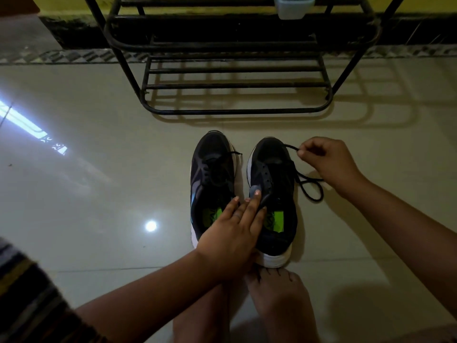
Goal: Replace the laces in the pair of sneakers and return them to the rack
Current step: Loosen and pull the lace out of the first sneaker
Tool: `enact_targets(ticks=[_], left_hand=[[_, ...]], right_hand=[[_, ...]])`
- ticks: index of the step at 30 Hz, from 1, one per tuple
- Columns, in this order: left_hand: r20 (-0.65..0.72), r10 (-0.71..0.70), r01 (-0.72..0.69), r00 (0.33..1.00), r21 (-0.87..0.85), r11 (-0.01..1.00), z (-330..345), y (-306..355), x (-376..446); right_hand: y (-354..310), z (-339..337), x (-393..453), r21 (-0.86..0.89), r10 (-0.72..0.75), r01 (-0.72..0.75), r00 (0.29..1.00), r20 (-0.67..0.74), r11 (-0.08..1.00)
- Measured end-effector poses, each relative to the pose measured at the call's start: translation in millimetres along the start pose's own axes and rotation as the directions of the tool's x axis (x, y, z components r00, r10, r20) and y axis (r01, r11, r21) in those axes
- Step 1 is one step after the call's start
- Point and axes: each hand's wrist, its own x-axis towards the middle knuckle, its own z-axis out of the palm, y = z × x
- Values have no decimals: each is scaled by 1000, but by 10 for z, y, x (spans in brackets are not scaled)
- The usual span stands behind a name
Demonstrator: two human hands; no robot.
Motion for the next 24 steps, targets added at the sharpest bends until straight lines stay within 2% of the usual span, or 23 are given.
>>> enact_targets(ticks=[1,2,6,9,11,14,19,22,24], left_hand=[[-9,-3,3,1000,4,1000,-1,2,0],[-3,-4,4,1000,8,1000,3,1,1],[9,-5,4,1000,22,1000,2,4,0],[5,-5,5,1000,8,1000,-7,-5,-1],[6,-4,4,1000,-2,1000,-10,-1,-6],[8,-1,1,1000,12,1000,13,-5,-12],[11,1,-1,1000,5,1000,12,-9,-27],[2,-3,3,1000,-1,1000,7,-2,-20],[-5,-4,4,1000,-3,1000,30,-8,-14]], right_hand=[[-26,33,-18,63,-18,15,999,34,998],[-39,62,-29,47,-40,37,997,69,998],[13,175,-53,-248,-100,148,975,198,957],[22,175,-53,-348,-154,205,974,169,915],[-14,144,-46,-339,-169,217,972,166,915],[-126,90,-62,-229,-218,242,968,124,943],[-467,-20,-98,38,-211,213,976,-53,976],[-738,-121,-121,220,-146,168,983,-111,961],[-911,-206,-146,381,-131,169,984,-124,909]])
